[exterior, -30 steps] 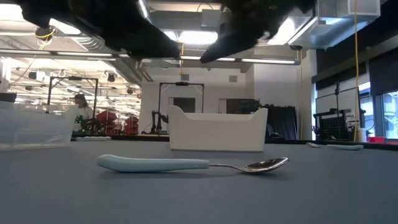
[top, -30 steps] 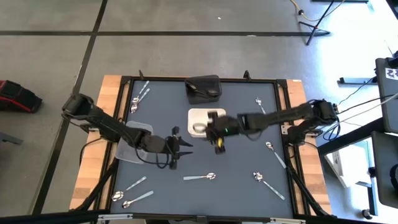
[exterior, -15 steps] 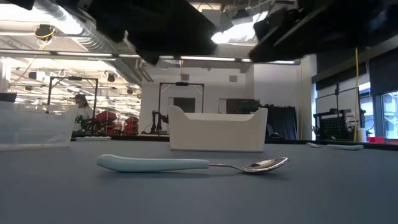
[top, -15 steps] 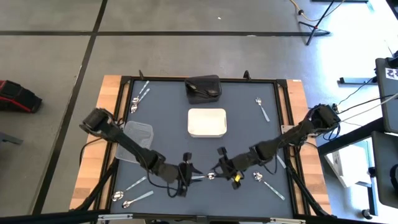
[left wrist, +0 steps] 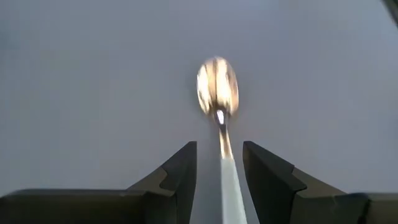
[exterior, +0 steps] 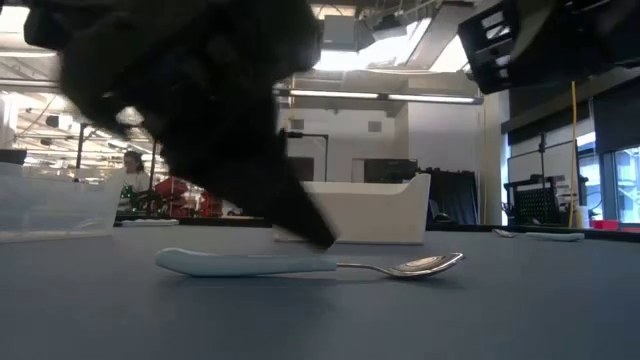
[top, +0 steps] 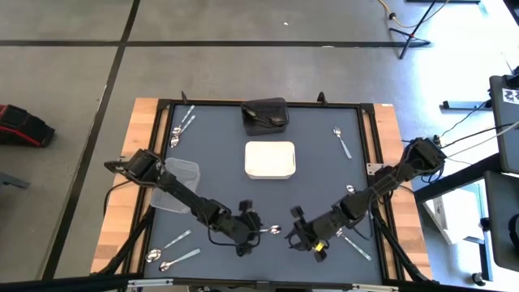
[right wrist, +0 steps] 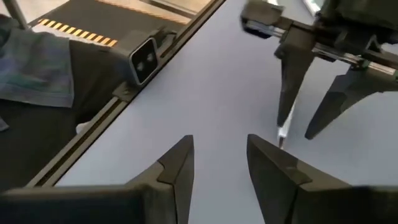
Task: Sort silverware by color (type)
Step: Put the blue spoon into the white bin
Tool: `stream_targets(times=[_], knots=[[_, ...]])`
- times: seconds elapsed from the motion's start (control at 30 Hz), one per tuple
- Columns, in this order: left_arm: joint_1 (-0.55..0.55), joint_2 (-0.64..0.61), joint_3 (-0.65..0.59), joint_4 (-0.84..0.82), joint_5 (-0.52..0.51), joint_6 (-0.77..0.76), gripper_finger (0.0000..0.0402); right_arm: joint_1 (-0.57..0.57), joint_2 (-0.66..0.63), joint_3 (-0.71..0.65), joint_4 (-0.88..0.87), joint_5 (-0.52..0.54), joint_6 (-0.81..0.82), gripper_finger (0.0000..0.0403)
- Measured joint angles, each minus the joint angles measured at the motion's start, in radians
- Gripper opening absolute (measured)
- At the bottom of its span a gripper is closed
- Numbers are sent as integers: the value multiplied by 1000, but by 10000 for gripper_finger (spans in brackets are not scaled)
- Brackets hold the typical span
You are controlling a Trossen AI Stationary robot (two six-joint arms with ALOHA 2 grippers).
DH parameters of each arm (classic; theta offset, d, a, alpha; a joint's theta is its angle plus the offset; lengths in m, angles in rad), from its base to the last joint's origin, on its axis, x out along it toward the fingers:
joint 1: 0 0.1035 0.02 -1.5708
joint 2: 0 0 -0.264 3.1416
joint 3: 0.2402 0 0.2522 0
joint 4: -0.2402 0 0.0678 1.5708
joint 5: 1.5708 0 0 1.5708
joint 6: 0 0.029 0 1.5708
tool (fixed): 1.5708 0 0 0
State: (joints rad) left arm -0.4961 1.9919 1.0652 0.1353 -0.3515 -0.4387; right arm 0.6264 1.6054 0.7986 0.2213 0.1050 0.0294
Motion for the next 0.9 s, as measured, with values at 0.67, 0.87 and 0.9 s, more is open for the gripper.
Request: stream_targets(times=[0.67, 0.87, 0.9], knots=[[43, 55, 3, 17, 128, 58, 48, 15, 0, 1, -23, 34, 25, 136], [70, 52, 40, 1, 189, 186, 22, 15, -32, 8, -86, 34, -10, 136], [75, 48, 44, -5, 200, 198, 27, 15, -50, 17, -128, 35, -13, 136]])
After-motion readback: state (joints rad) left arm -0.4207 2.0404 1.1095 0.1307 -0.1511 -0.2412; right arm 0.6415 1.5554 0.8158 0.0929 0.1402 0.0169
